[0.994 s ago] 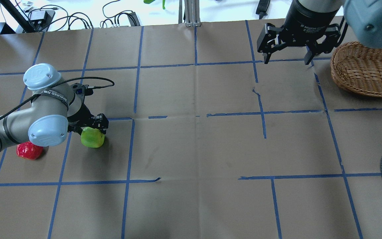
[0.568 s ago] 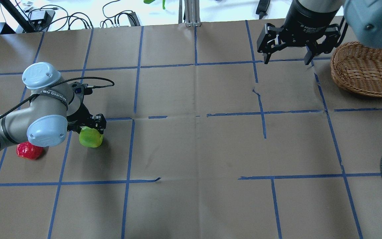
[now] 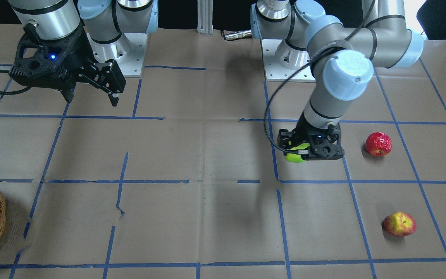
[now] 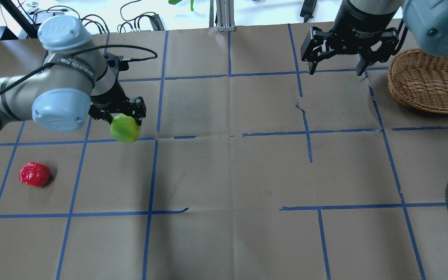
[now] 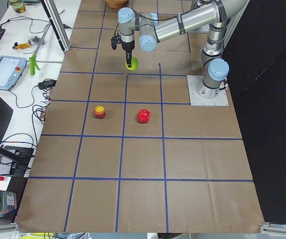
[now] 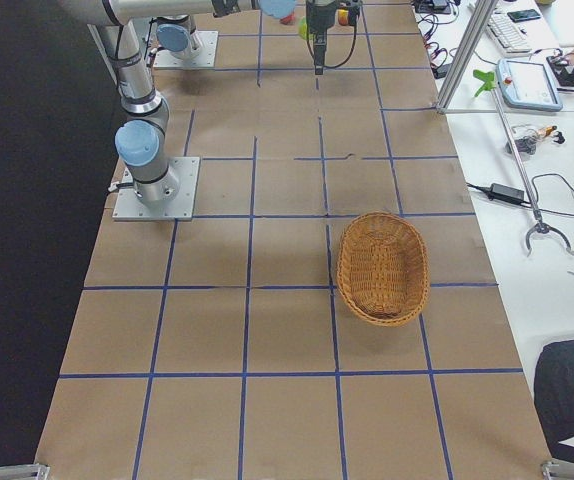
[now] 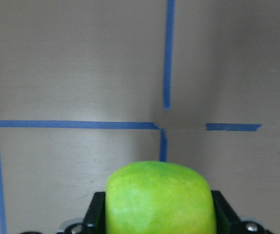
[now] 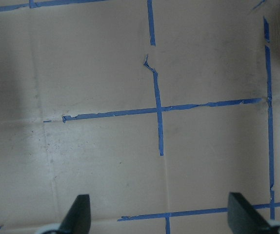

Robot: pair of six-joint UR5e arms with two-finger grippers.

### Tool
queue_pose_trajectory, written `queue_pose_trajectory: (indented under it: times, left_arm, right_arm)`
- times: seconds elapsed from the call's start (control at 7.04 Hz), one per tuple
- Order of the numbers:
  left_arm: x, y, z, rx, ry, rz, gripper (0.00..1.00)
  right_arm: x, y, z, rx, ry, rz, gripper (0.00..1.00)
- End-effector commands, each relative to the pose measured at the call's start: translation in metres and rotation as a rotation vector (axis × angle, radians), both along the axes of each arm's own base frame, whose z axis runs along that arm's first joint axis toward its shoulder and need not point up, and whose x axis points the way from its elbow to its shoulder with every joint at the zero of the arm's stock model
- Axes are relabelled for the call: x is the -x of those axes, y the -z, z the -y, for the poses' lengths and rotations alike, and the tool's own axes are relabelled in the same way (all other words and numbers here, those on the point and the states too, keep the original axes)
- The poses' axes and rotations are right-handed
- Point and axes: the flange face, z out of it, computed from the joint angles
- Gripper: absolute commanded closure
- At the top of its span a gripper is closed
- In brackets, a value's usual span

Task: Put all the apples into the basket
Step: 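Carry the green apple to the table center and open the left gripper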

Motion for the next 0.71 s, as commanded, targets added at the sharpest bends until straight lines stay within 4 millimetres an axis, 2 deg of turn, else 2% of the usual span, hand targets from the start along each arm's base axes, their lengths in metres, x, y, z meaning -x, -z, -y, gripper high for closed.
queue_pose_trajectory:
  times: [0.0, 0.14, 0.43, 0.57]
  left_arm:
    - [0.145, 0.018, 0.020, -0.025, 0.097, 0.004, 0.68]
    - [0.177, 0.051, 0.033, -0.048, 0.089, 0.007, 0.68]
    - [0.200, 0.104, 0.053, -0.101, 0.017, -0.118, 0.68]
    - [0.201, 0.124, 0.056, -0.122, 0.009, -0.111, 0.68]
  right_arm:
    - [0.000, 0.000, 0.000, 0.002, 0.001, -0.001, 0.00]
    - [0.000, 0.001, 0.000, -0.004, 0.001, -0.002, 0.00]
    - [0.000, 0.000, 0.000, -0.004, 0.001, -0.002, 0.00]
    - [0.000, 0.000, 0.000, -0.002, 0.001, -0.002, 0.00]
